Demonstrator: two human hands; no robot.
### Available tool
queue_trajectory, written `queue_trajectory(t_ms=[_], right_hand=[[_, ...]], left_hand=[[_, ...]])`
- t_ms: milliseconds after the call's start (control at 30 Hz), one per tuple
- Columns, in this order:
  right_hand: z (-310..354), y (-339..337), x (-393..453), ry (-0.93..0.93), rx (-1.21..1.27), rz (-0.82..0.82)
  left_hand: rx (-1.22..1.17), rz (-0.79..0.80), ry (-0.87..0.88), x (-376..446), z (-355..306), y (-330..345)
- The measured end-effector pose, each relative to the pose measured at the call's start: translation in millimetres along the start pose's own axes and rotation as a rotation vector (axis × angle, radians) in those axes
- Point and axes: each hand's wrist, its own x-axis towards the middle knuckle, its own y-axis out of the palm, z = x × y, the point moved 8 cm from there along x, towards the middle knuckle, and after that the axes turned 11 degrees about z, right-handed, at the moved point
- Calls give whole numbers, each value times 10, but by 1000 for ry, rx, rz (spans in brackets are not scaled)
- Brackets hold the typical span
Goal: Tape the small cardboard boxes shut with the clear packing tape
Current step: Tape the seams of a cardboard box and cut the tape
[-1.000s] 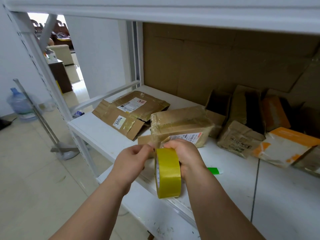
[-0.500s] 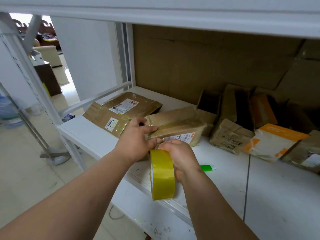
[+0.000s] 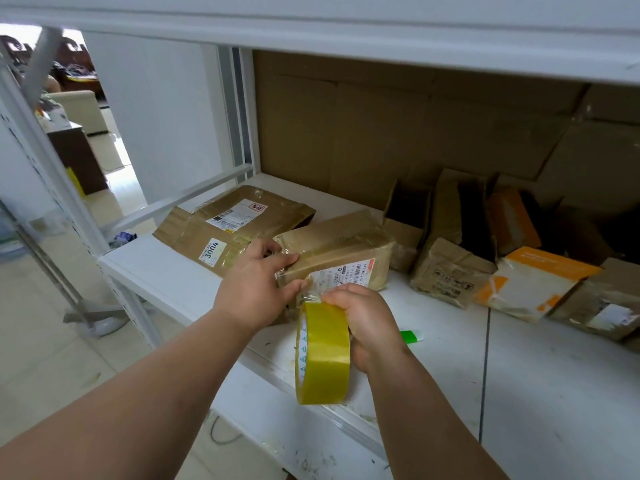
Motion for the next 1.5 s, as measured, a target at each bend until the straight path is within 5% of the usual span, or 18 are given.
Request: queue_trajectory(t_ms=[167,267,467,633,767,1100,1267,1500], right_hand=[[-17,-36,23,-32,17,1],[-2,-133,30,-64,32,-9],[27,-219,3,-96,167,-2],[106,-322,-9,-158,177,-57],[179,-436,-14,-214,228,-116],[319,-738,-25,-266,242,-102],[392,-645,-30,-225,222,41],[496,-360,-196,-271,167,187]], left_hand=[[-173,-111,-114,-30,3,75],[-141,33,-138,-15,4,195],[-32,231,87,-42,-90,266],[89,39,-5,-54,32,281],[-170,20,-233,-93,54,529],[-580,19,-129,-3,203,90],[-633,64,-85,107,278,-149],[-742,-66,-140,301,267,-439]])
